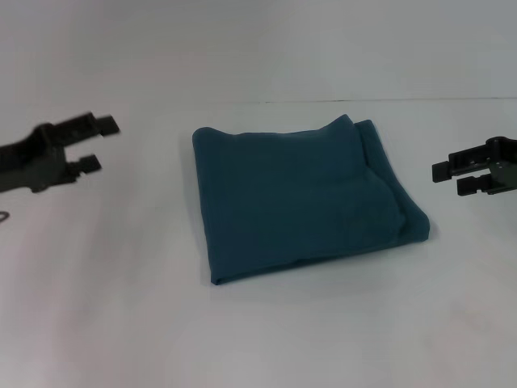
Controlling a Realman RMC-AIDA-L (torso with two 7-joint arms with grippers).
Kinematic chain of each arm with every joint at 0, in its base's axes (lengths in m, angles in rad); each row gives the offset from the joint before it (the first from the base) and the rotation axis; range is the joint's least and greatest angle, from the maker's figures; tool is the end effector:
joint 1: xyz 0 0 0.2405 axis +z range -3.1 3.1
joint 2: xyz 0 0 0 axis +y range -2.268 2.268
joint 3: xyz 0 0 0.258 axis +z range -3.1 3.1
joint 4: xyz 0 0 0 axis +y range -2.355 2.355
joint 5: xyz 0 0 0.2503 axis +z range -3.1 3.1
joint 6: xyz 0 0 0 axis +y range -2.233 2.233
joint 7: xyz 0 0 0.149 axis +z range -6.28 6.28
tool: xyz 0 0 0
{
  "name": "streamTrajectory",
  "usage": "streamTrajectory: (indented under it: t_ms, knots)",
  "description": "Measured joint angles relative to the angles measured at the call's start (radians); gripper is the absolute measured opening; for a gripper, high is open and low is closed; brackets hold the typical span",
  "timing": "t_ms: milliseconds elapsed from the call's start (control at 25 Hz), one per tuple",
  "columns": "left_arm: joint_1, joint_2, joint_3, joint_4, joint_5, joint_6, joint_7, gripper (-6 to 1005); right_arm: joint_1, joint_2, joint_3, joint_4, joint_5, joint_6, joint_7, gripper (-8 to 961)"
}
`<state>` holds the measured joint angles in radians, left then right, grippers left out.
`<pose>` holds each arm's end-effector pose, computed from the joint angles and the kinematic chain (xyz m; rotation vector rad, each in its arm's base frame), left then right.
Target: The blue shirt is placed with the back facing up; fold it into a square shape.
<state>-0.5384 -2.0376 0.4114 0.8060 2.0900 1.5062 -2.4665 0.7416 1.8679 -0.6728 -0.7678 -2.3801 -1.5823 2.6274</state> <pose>-0.3163 0.3903 0.0850 -1.9304 -1.8830 -0.9840 0.2687 0.4355 0.1005 -2.1991 1.8513 0.2640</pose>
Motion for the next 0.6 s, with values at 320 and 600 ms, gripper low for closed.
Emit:
streamTrajectory:
  t_ms: [320,600]
  knots:
    - [-0.027,-0.02,0.125,-0.006,0.137,0.064,-0.113,904,0.007,-0.002,0.03,0.001,0.001,-0.002,-0.003,675]
    - [0.013,-0.06,0.125,-0.097,0.128,0.037,-0.171,903,0.007,-0.005,0.054,0.001,0.004,-0.003,-0.003,676]
